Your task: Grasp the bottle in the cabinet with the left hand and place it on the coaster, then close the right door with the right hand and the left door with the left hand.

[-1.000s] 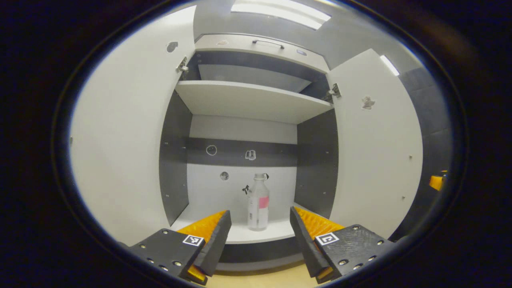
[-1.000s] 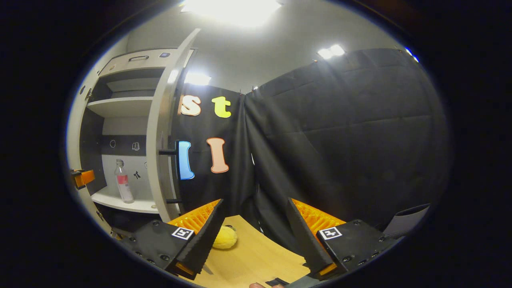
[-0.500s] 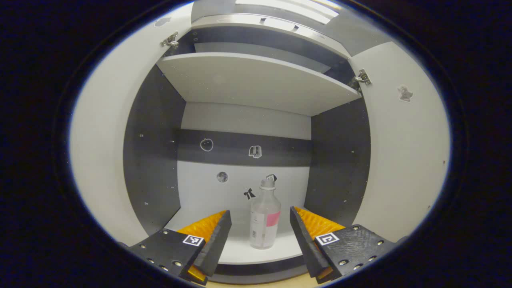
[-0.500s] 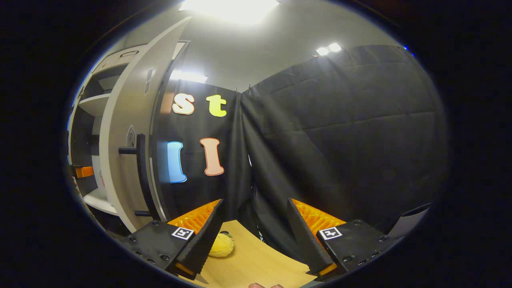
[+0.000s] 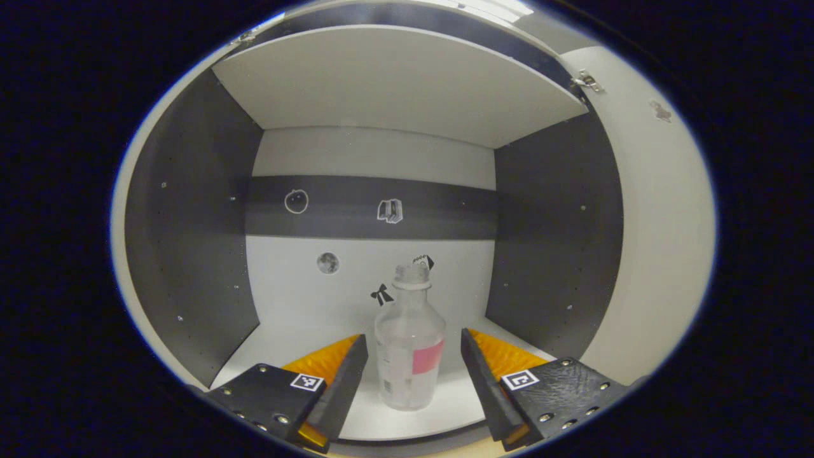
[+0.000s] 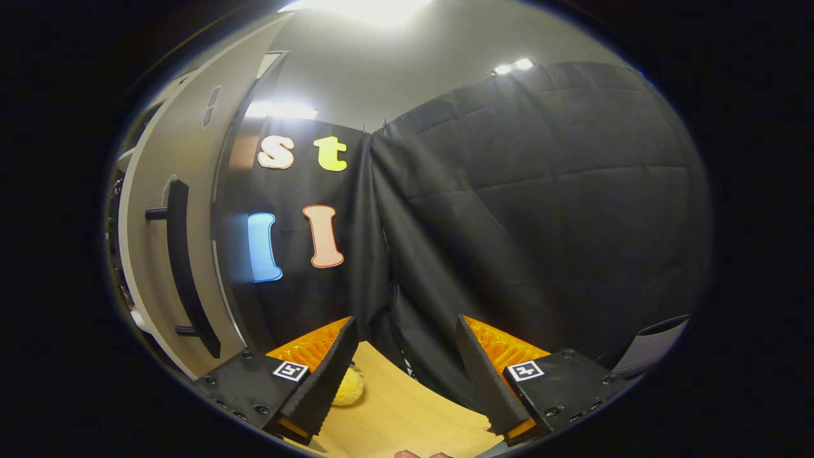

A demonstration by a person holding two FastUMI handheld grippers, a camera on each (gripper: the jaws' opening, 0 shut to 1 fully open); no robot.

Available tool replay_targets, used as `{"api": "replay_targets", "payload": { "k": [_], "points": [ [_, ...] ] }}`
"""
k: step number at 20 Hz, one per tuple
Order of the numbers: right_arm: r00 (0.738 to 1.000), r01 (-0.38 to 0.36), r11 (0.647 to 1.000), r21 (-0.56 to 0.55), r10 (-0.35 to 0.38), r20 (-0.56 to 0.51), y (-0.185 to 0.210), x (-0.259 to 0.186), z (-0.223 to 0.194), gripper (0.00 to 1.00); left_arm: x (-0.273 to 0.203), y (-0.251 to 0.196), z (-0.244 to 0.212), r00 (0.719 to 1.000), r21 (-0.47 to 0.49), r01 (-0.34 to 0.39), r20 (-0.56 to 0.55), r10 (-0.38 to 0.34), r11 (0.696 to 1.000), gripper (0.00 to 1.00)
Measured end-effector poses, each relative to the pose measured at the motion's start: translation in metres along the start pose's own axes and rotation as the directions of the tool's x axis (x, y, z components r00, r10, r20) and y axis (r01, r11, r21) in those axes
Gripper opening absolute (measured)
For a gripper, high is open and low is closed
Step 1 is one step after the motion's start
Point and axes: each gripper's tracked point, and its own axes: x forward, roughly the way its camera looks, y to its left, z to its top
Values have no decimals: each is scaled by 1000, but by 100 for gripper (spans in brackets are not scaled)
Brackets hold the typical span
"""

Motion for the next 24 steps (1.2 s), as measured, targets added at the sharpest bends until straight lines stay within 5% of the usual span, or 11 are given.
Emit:
{"api": "replay_targets", "payload": {
  "k": [3, 4, 9, 10, 12, 17, 18, 21, 22, 23, 24],
  "points": [
    [1000, 6, 1000, -3, -6, -6, -1, 0, -1, 96, 15, 2, -6, 1000, 8, -13, -6, 13, 1000, 86],
    [1000, 9, 1000, -2, -9, -6, -2, 0, -2, 98, 18, 2, -6, 1000, 14, -17, -6, 17, 1000, 92],
    [1000, 23, 1000, 3, -23, -10, -5, 3, -7, 96, 31, 10, -9, 998, 52, -56, 0, 56, 997, 84],
    [1000, 24, 1000, 3, -24, -10, -5, 4, -8, 96, 34, 10, -10, 998, 47, -56, 0, 57, 997, 90],
    [1000, 28, 1000, 4, -28, -9, -5, 7, -10, 98, 33, 8, -10, 999, 37, -43, -2, 43, 998, 71],
    [1000, 10, 1000, 13, -10, -5, -5, 7, -11, 98, 11, 13, -7, 999, -7, -51, 6, 51, 999, 75],
    [1000, 2, 1000, 12, -2, -5, -5, 7, -12, 98, 3, 12, -4, 999, -17, -48, 13, 48, 999, 68],
    [1000, -22, 1000, 11, 22, -2, 0, 7, -9, 98, -29, 13, 7, 997, -58, -50, 48, 53, 997, 68],
    [1000, -27, 1000, 10, 27, -2, 4, 12, -8, 98, -39, 10, 11, 997, -77, -39, 61, 44, 996, 75],
    [1000, -31, 999, 11, 31, -3, 7, 14, -7, 98, -54, 8, 13, 996, -88, -30, 77, 37, 996, 68],
    [999, -38, 999, 12, 38, -6, 11, 17, -7, 98, -67, 7, 17, 995, -88, -21, 93, 30, 996, 75]
  ]
}}
